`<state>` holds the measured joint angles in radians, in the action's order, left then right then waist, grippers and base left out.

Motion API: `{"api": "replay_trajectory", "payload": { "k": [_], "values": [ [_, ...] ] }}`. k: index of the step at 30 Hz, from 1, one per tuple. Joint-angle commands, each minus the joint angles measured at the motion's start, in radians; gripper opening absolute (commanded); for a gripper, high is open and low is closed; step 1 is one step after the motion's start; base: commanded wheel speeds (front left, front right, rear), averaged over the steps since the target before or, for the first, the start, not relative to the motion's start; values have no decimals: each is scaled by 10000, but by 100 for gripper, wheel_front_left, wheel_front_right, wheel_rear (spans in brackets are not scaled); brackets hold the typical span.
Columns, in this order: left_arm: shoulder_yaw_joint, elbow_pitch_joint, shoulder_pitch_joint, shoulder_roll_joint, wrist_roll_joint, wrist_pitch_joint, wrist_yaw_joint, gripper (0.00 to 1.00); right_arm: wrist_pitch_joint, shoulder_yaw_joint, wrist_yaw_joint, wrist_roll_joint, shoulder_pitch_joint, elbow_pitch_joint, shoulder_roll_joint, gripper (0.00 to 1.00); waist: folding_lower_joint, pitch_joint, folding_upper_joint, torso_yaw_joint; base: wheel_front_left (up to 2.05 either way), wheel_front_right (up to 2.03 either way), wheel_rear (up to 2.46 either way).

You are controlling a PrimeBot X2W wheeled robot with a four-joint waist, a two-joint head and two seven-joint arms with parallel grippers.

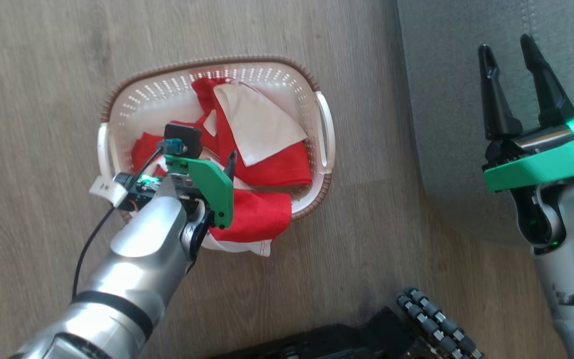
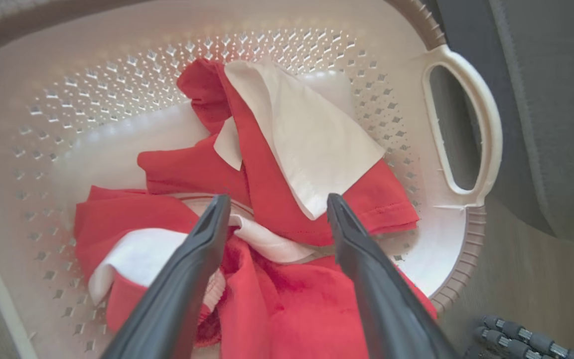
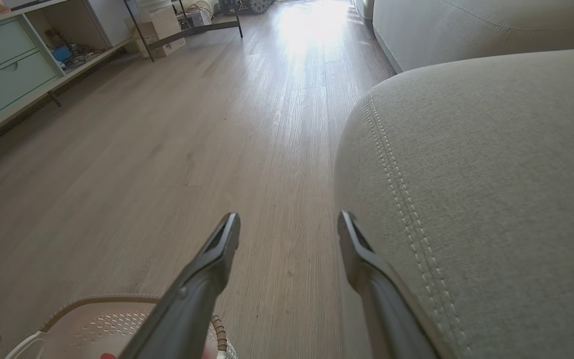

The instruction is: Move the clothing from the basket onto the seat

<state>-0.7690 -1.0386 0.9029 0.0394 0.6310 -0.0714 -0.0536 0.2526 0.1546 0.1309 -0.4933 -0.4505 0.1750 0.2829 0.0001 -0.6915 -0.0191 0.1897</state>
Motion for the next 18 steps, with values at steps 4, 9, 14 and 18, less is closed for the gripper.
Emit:
{"api": "replay_trajectory", "payload": {
  "k": [4,9,14,18],
  "values": [
    [-445,-334,332,109,448,-761,-162,100,91,237,-2,-76,-43,-473,-22,100,-1,-495,0,201,0,0,0],
    [-913,-792,645,109,774,-1364,-442,100,91,276,-2,-134,-171,-646,-86,100,-1,-828,0,306,0,0,0],
    [-1165,-1294,901,109,1002,-1594,-771,100,91,425,-2,-381,-297,-727,-140,100,-1,-1090,0,445,0,0,0],
    [-1436,-1685,1057,109,1007,-1941,-1155,100,91,460,-2,-410,-347,-790,-172,100,-1,-1175,0,555,0,0,0]
  ]
}}
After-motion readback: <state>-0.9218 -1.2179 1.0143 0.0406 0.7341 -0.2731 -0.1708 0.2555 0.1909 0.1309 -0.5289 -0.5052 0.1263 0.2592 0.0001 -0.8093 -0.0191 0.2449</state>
